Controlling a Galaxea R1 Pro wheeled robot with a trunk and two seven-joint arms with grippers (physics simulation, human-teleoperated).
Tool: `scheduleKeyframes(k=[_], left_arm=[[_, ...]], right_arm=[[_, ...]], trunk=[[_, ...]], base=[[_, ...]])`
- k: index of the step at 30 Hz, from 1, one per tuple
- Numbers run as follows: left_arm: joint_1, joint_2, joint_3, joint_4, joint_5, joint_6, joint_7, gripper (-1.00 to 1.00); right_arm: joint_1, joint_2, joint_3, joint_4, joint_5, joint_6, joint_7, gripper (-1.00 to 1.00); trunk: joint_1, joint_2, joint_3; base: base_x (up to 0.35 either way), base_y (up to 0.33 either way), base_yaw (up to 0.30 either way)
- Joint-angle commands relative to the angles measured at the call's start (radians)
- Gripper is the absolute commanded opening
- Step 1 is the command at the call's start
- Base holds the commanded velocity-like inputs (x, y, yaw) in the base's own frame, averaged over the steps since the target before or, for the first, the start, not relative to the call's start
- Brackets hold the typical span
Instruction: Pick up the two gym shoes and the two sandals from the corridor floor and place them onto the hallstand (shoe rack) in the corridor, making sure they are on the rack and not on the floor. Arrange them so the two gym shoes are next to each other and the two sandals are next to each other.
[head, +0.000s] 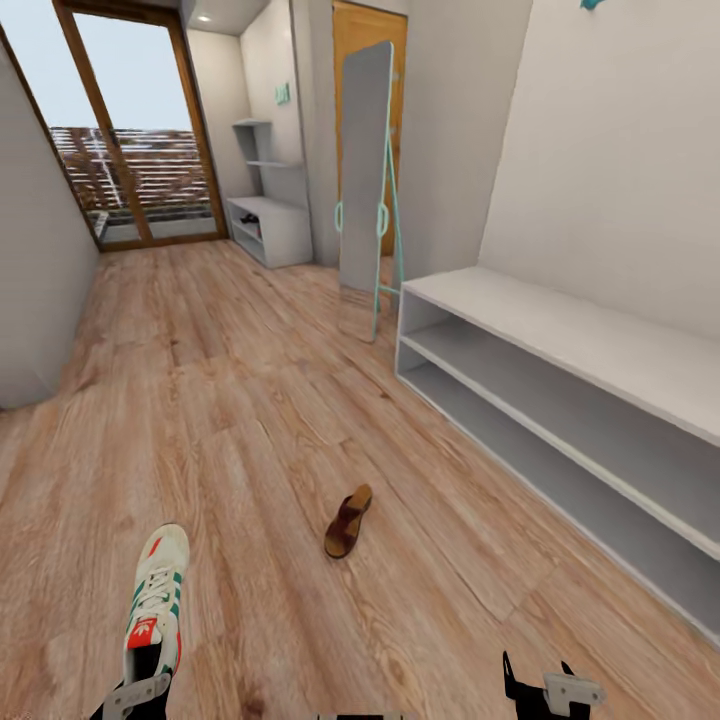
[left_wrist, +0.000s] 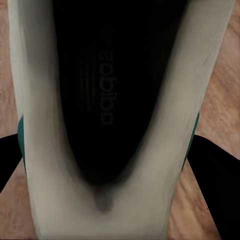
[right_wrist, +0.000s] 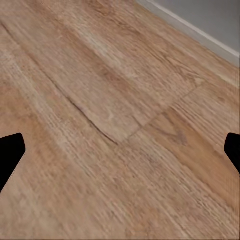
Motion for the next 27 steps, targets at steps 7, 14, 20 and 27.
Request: scheduleKeyframes(k=[7, 14, 20, 27], left_arm=[[-0.001, 0.0, 0.002, 0.001, 0.01, -0.001, -0.011, -1.0], [-0.001, 0.0, 0.002, 0.001, 0.01, -0.001, -0.011, -1.0], [-0.001, 0.0, 0.002, 0.001, 0.01, -0.001, -0.011, -1.0], [-0.001, 0.001, 0.002, 0.001, 0.01, -0.002, -0.011, -1.0]], right_arm=[[0.0, 0.0, -0.001, 0.0, -0.005, -0.003, 0.003, 1.0], [0.0, 0.0, -0.001, 0.0, -0.005, -0.003, 0.003, 1.0], [-0.001, 0.0, -0.001, 0.0, -0.005, -0.003, 0.003, 1.0], [0.0, 0.0, -0.001, 0.0, -0.004, -0.003, 0.003, 1.0]], trunk=[[0.0, 0.0, -0.004], [0.0, 0.0, -0.007], [0.0, 0.0, -0.01], [0.0, 0.0, -0.013]], base=[[0.139, -0.243, 0.274], [0.138, -0.24, 0.274], [0.128, -0.176, 0.274], [0.069, -0.041, 0.274]])
